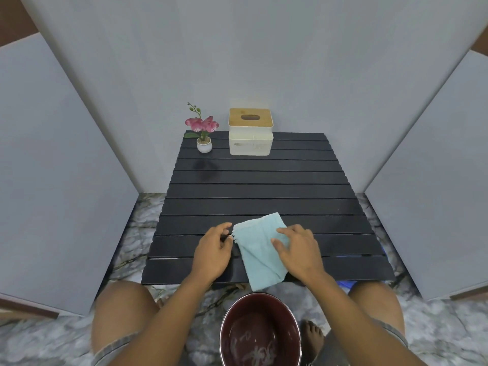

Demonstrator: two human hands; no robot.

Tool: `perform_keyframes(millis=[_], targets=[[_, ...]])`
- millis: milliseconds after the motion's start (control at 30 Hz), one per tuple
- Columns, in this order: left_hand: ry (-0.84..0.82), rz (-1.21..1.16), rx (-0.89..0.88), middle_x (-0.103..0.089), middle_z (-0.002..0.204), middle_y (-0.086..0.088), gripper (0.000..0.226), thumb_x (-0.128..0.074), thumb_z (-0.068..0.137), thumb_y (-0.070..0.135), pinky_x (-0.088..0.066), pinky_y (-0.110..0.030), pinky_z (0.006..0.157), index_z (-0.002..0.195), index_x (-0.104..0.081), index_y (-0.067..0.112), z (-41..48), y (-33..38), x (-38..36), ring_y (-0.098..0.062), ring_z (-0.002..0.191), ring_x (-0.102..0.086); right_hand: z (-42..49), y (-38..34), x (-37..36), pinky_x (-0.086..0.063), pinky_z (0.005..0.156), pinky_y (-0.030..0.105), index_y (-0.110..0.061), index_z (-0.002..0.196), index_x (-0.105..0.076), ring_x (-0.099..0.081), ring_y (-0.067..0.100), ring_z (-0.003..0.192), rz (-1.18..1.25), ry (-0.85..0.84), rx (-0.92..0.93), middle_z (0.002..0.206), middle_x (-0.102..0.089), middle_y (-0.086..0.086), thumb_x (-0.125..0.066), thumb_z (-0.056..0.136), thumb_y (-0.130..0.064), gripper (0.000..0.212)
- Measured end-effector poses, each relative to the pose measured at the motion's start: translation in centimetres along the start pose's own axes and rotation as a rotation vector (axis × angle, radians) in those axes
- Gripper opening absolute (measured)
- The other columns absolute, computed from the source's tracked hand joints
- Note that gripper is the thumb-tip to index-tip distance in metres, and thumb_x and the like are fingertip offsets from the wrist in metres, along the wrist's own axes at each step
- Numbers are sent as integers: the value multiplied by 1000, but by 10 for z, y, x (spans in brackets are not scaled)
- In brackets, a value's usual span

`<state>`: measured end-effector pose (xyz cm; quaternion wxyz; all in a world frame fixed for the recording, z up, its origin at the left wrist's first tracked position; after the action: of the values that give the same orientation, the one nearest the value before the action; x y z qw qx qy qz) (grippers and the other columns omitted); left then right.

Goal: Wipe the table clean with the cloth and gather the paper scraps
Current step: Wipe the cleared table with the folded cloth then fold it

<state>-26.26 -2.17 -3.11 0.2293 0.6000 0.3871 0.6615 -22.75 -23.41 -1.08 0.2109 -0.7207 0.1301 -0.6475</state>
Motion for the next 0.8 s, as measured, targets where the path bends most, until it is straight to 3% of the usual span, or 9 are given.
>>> perform_keyframes(millis=[133, 233, 333, 433, 500, 567, 667, 733, 800], targets=[[-59, 86, -10, -53, 107, 7, 35, -53, 93, 19, -41, -27, 82, 127, -55, 27, -1, 3, -16, -15, 106, -54, -6, 0, 0, -35, 101, 35, -33, 113, -65, -33, 13, 117, -4, -69, 134, 122, -41, -11, -58, 78, -61, 46], [-28, 65, -27, -52, 107, 9, 42, -49, 92, 12, -42, -29, 86, 130, -51, 30, -4, 3, -18, -15, 108, -51, -14, -6, -8, -25, 103, 36, -36, 101, -64, -24, 11, 118, -159, -116, 230, 122, -34, -15, -56, 72, -69, 45], [-6, 50, -21, -53, 110, 15, 47, -53, 91, 12, -41, -29, 89, 134, -46, 30, -8, 2, -16, -13, 111, -49, -15, -5, -10, -39, 92, 32, -25, 73, -58, -40, 12, 103, -27, 2, 192, 106, -46, -11, -63, 78, -37, 14], [-9, 59, 8, -54, 115, 15, 53, -61, 88, 24, -41, -31, 92, 137, -40, 31, -10, 5, -16, -9, 112, -45, -14, 21, 3, -46, 70, 33, -14, 63, -45, -51, 21, 81, 277, 235, -104, 85, -47, -3, -58, 72, -9, 17], [-21, 83, -10, -53, 114, 13, 56, -65, 86, 29, -41, -33, 92, 136, -39, 32, -10, 9, -17, -10, 110, -45, -18, 37, 10, -48, 67, 38, -17, 72, -48, -52, 23, 85, 248, 298, -173, 88, -48, -3, -56, 71, -3, 16], [-21, 111, -26, -52, 113, 11, 56, -66, 84, 30, -41, -35, 94, 133, -40, 33, -10, 11, -19, -13, 110, -46, -22, 34, 10, -49, 76, 38, -22, 92, -56, -50, 19, 96, 210, 266, -72, 101, -51, -5, -55, 72, -5, 26], [-8, 159, -4, -52, 118, 7, 57, -66, 83, 32, -38, -38, 98, 133, -39, 33, -9, 12, -21, -18, 113, -46, -19, 12, 6, -41, 93, 37, -27, 115, -56, -45, 16, 109, 121, 208, 111, 120, -50, -5, -50, 79, -25, 37], [4, 222, 14, -50, 119, 4, 57, -63, 83, 37, -38, -37, 97, 134, -38, 32, -9, 14, -22, -20, 113, -44, -9, 8, 1, -39, 97, 39, -30, 125, -50, -43, 19, 115, -8, 150, 71, 128, -46, -2, -50, 85, -39, 42], [5, 340, 27, -47, 116, 2, 60, -59, 82, 47, -37, -35, 93, 135, -35, 33, -11, 16, -23, -20, 109, -43, 4, 11, 0, -38, 97, 42, -29, 134, -41, -44, 24, 116, -71, 28, -62, 127, -48, 4, -52, 86, -41, 50]])
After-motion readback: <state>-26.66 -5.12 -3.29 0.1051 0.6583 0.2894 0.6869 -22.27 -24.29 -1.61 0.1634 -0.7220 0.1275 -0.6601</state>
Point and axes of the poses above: each hand's wrist, its own z-axis towards the middle knuckle, its own x-axis out of the back of the hand, y = z × x, the point moved 4 cm from there along z, towards the middle knuckle
